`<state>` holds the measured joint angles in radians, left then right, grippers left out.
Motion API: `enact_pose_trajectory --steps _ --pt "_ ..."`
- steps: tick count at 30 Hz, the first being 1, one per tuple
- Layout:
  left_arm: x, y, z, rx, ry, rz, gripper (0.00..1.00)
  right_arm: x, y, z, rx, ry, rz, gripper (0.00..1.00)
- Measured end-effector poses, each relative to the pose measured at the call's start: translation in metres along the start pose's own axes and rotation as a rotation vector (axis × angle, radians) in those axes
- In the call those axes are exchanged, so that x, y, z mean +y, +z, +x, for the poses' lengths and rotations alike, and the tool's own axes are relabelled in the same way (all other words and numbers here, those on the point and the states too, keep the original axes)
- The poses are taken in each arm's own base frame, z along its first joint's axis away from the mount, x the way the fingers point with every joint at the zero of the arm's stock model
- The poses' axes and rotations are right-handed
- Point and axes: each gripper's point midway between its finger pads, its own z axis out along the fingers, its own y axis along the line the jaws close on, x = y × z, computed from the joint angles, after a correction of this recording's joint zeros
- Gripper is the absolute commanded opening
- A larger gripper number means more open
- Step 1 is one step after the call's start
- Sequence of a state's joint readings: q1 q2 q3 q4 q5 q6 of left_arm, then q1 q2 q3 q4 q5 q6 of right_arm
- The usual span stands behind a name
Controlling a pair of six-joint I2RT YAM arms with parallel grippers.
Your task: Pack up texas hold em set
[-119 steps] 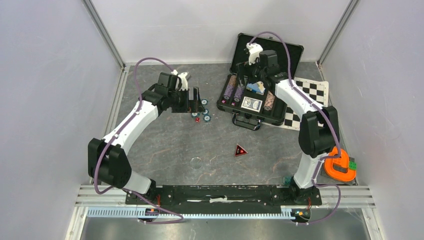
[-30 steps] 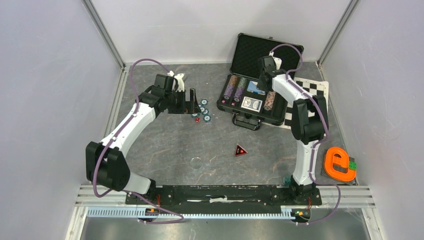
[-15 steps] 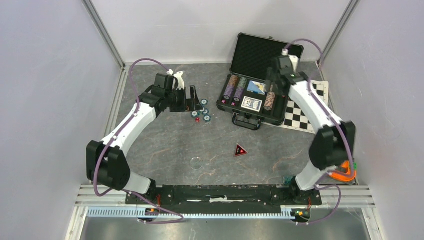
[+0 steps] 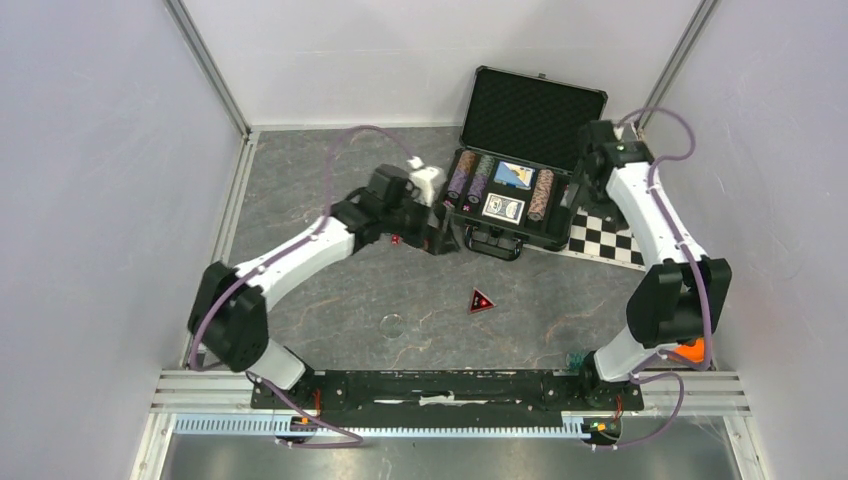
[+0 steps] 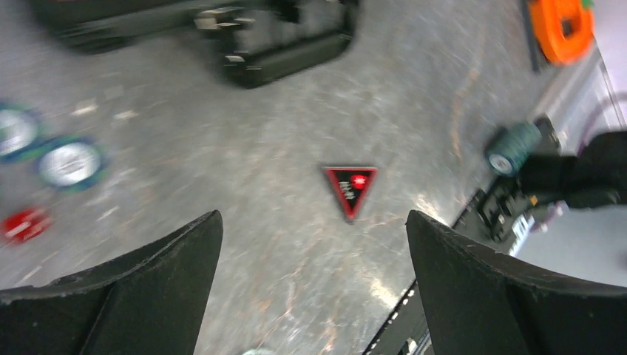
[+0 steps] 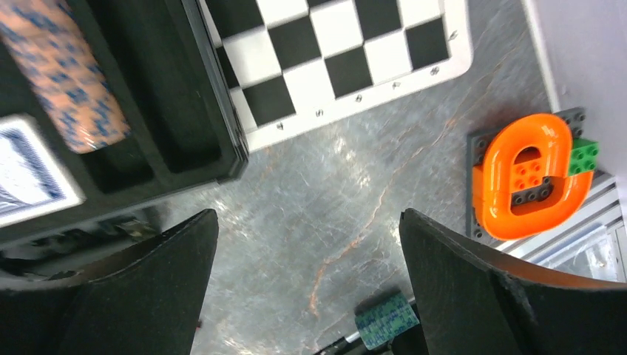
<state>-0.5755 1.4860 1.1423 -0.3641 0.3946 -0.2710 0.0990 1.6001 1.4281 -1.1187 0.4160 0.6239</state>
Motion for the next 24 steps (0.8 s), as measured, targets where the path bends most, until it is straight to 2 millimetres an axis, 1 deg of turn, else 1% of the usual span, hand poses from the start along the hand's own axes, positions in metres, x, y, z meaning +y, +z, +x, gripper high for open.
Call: enact_pose_trajectory --steps 2,4,5,7,9,10,11,13,15,17,19,21,24 --pt "-0.030 0.023 0.013 0.045 0.071 0.092 0.98 -0.005 -0.017 -0.024 -0.042 0.040 -0.007 0.95" --pt "-0.058 0.049 0.031 0.106 0.120 0.172 0.97 -0.012 -0.039 -0.050 -0.118 0.098 -0.019 0.91" --pt "-0.069 0.061 0.040 0.139 0.136 0.203 0.96 -0.016 -0.049 -0.059 -0.156 0.125 -0.030 0.91" --pt "-0.089 0.082 0.060 0.202 0.160 0.255 0.96 -0.028 -0.073 -0.076 -0.246 0.189 -0.052 0.90" --pt "-0.108 0.100 0.082 0.262 0.184 0.301 0.97 -0.041 -0.098 -0.085 -0.338 0.246 -0.091 0.89" --pt "-0.117 0.105 0.093 0.287 0.197 0.322 0.98 -0.046 -0.111 -0.090 -0.388 0.274 -0.118 0.89" --pt "-0.126 0.108 0.103 0.310 0.210 0.338 0.98 -0.052 -0.128 -0.095 -0.466 0.312 -0.165 0.90" --pt "-0.144 0.110 0.116 0.337 0.239 0.370 0.99 -0.062 -0.154 -0.097 -0.576 0.356 -0.240 0.91" --pt "-0.164 0.112 0.119 0.339 0.270 0.404 0.99 -0.067 -0.173 -0.097 -0.653 0.375 -0.300 0.91" --pt "-0.188 0.117 0.117 0.327 0.304 0.444 0.98 -0.070 -0.192 -0.099 -0.714 0.379 -0.356 0.91" --pt "-0.209 0.123 0.114 0.315 0.330 0.483 0.97 -0.069 -0.202 -0.104 -0.748 0.384 -0.390 0.91" --pt "-0.230 0.129 0.116 0.311 0.356 0.523 0.94 -0.066 -0.205 -0.105 -0.762 0.384 -0.419 0.91" --pt "-0.249 0.141 0.126 0.326 0.387 0.557 0.91 -0.056 -0.191 -0.098 -0.723 0.362 -0.438 0.92"
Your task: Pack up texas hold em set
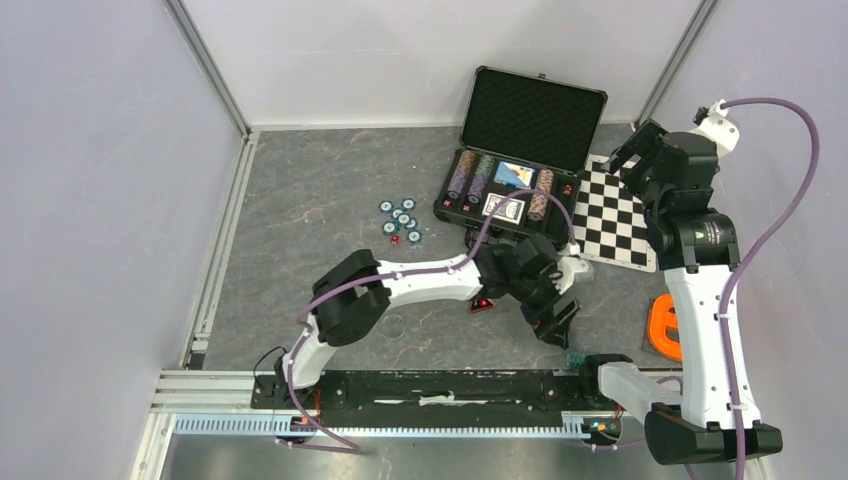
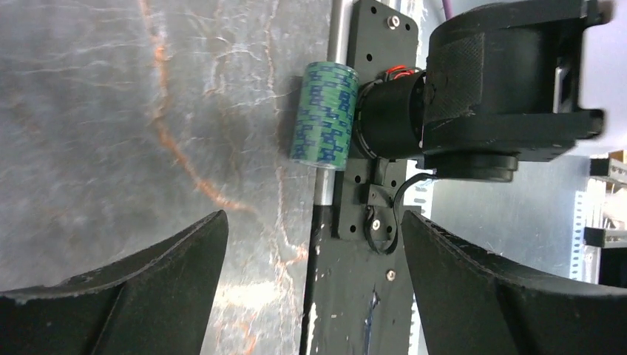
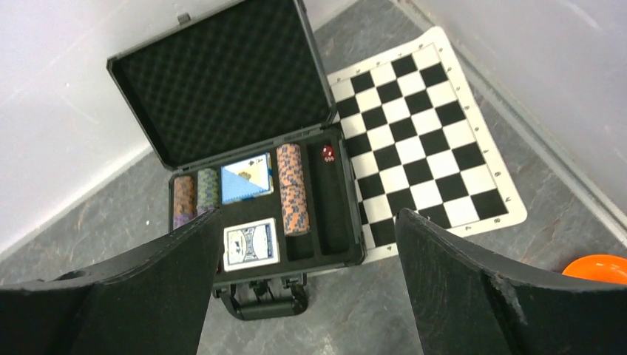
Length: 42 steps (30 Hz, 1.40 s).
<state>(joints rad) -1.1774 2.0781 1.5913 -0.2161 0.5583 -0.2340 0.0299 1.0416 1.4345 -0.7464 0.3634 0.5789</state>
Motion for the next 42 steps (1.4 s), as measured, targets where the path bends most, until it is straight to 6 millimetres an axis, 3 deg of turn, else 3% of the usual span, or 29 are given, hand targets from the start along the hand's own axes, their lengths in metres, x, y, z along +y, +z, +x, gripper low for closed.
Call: enact_pose_trajectory --steps 5,10,26,38,42 --pt "-0.003 0.031 0.028 0.085 0.013 0.029 0.88 0.000 0.003 0.023 0.065 0.017 -0.020 0.93" --pt "0.005 0.048 0.051 0.146 -0.001 0.037 0.89 0.000 -0.006 0.024 0.072 0.051 -0.032 0.94" --pt "0.001 0.069 0.032 0.025 0.091 0.084 0.90 -0.007 -0.024 0.012 0.016 0.115 -0.020 0.94" --pt "-0.016 0.082 0.042 0.044 0.262 0.093 0.84 -0.012 -0.022 0.023 0.038 0.141 -0.003 0.94" --pt "-0.011 0.089 0.046 0.047 0.337 0.069 0.83 -0.012 -0.020 0.028 0.050 0.144 -0.004 0.94"
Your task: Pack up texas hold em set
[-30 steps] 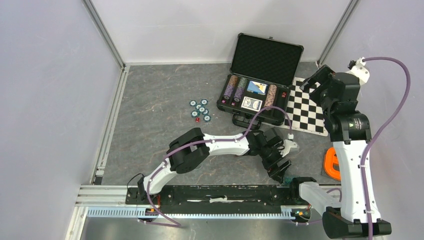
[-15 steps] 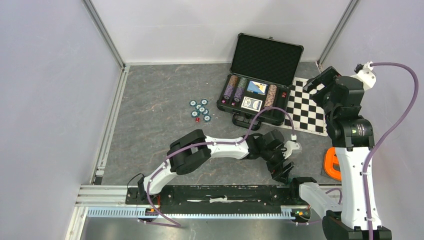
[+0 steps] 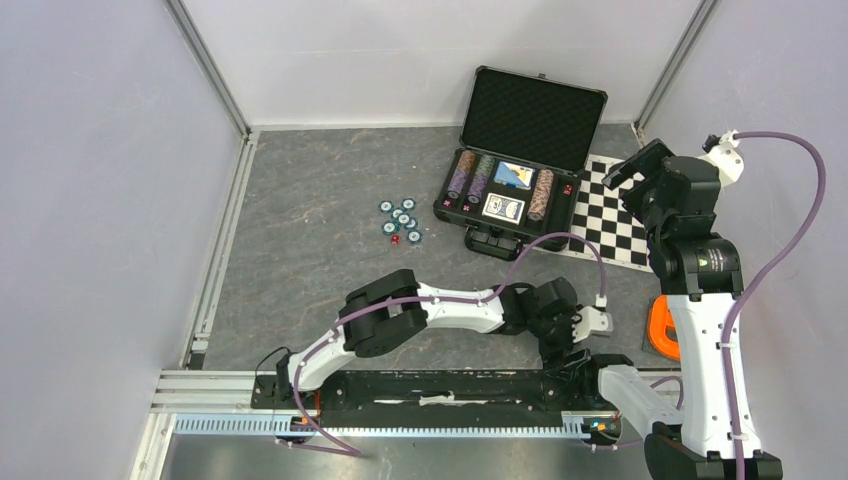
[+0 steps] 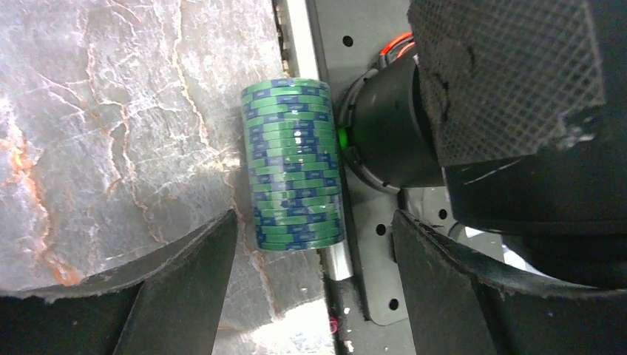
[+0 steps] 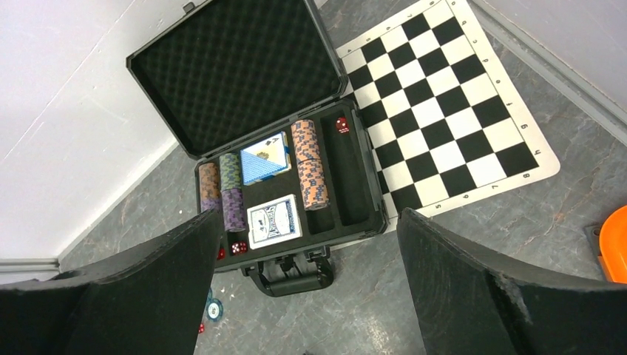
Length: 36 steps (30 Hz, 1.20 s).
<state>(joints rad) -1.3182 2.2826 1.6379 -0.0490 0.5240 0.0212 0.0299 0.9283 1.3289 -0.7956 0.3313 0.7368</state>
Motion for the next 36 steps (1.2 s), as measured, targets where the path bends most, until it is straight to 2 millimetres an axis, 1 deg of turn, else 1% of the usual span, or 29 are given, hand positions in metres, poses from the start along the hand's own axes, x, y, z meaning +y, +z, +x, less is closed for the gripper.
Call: enact_pose_trajectory --steps 4,7,12,14,16,21,24,28,31,34,36 --pt "0.012 0.003 -0.003 -0.023 0.062 -0.049 0.84 0.002 0.000 0.002 0.011 -0.001 -0.013 0.94" --pt "0.025 0.006 -0.007 -0.072 0.098 -0.102 0.80 0.004 -0.001 0.003 0.017 -0.001 -0.021 0.93" --pt "0.037 0.011 -0.012 -0.131 0.125 -0.155 0.63 0.006 0.000 0.006 0.031 -0.003 -0.032 0.94" --pt "0.038 0.012 -0.012 -0.147 0.131 -0.161 0.52 0.006 0.000 0.006 0.034 -0.003 -0.034 0.94" --pt "0.039 0.013 -0.010 -0.168 0.146 -0.164 0.45 0.006 0.000 0.006 0.035 -0.003 -0.034 0.93" --pt "0.035 0.007 -0.005 -0.186 0.173 -0.160 0.30 0.005 0.001 0.010 0.043 -0.005 -0.031 0.93" --pt "0.032 0.001 0.001 -0.174 0.176 -0.158 0.27 0.001 0.003 0.015 0.055 -0.010 -0.019 0.93" --pt "0.032 -0.015 0.012 -0.149 0.163 -0.169 0.25 -0.005 0.005 0.022 0.072 -0.018 -0.001 0.92" --pt "0.037 -0.034 0.023 -0.127 0.131 -0.183 0.25 -0.014 0.006 0.034 0.107 -0.025 0.031 0.91" --pt "0.047 -0.066 0.040 -0.097 0.067 -0.219 0.25 -0.024 0.012 0.051 0.162 -0.030 0.075 0.93" --pt "0.055 -0.090 0.047 -0.087 0.015 -0.252 0.25 -0.030 0.018 0.069 0.223 -0.037 0.097 0.96"
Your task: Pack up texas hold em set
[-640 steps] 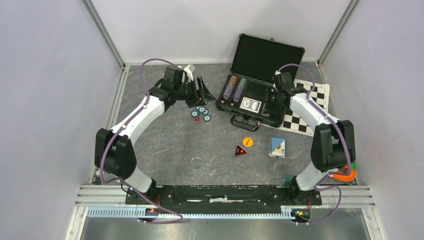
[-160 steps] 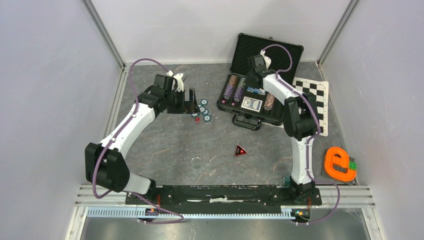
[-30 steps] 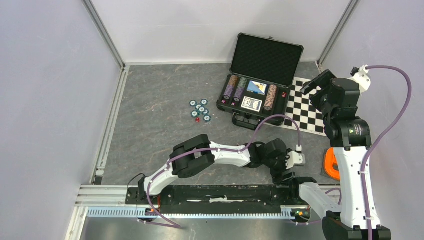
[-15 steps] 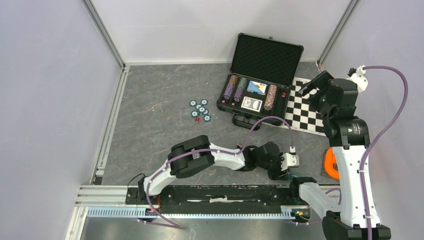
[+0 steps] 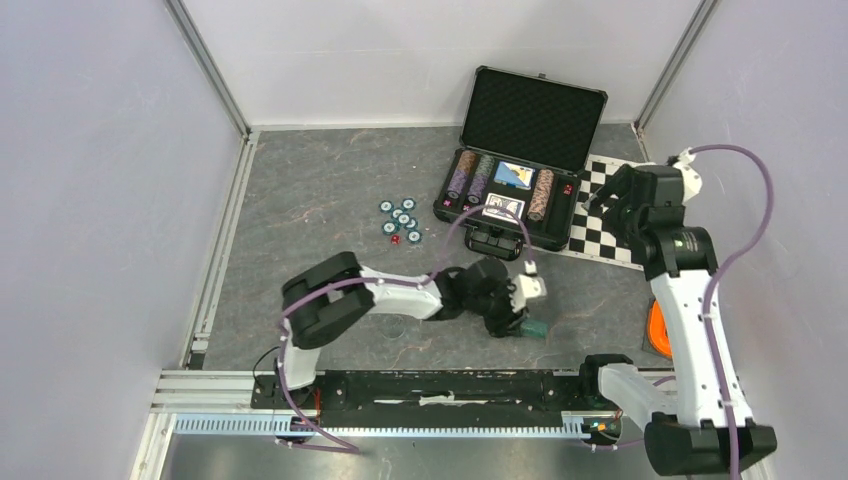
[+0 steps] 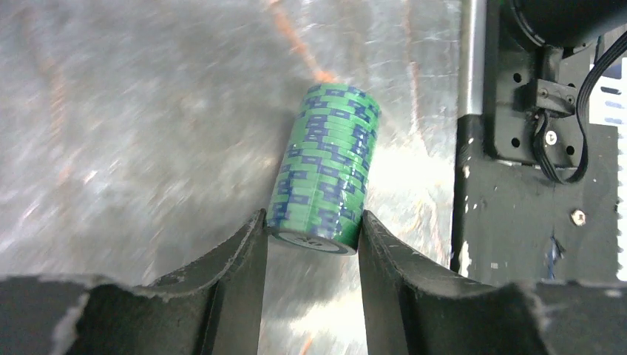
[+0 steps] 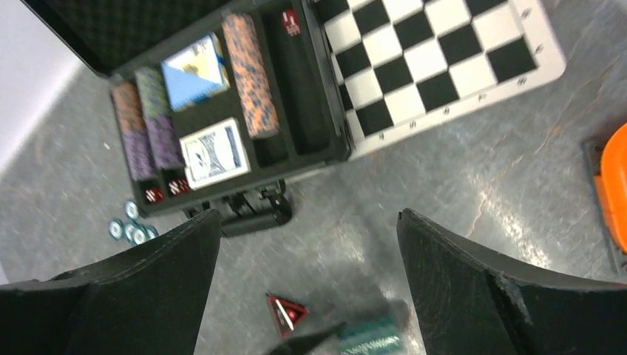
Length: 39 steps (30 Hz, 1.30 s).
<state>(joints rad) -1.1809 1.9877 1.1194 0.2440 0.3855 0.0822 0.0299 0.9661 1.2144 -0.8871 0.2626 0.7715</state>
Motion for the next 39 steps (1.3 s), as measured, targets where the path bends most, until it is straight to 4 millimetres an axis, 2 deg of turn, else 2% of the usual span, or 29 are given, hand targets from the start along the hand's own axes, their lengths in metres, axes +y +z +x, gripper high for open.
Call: enact_pose_trajectory --steps 2,5,9,11,19,27,32,35,39 --pt "0.014 -0.024 0.000 0.003 -0.072 -0.033 0.25 -0.002 0.015 0.022 0.087 -0.017 0.012 0.98" --pt "0.034 -0.054 -0.015 -0.030 -0.172 -0.082 0.25 -0.001 0.034 0.057 0.237 -0.058 0.003 0.98" --pt "0.052 -0.081 -0.038 -0.094 -0.262 -0.111 0.24 0.006 0.051 0.094 0.402 -0.078 -0.046 0.98" --pt "0.057 -0.086 -0.045 -0.104 -0.290 -0.105 0.24 0.008 0.054 0.107 0.442 -0.067 -0.075 0.98" --pt "0.063 -0.096 -0.055 -0.119 -0.418 -0.065 0.24 0.022 0.055 0.121 0.487 -0.022 -0.174 0.98" --pt "0.101 -0.111 -0.062 -0.169 -0.574 -0.108 0.23 0.025 0.058 0.132 0.537 0.026 -0.171 0.98" --pt "0.115 -0.118 -0.073 -0.223 -0.620 -0.136 0.22 0.025 0.062 0.152 0.663 0.116 -0.081 0.98" --pt "0.122 -0.118 -0.080 -0.254 -0.619 -0.152 0.21 0.035 0.057 0.163 0.722 0.174 -0.059 0.98" --pt "0.135 -0.115 -0.084 -0.287 -0.615 -0.201 0.20 0.050 0.047 0.166 0.754 0.270 -0.055 0.98"
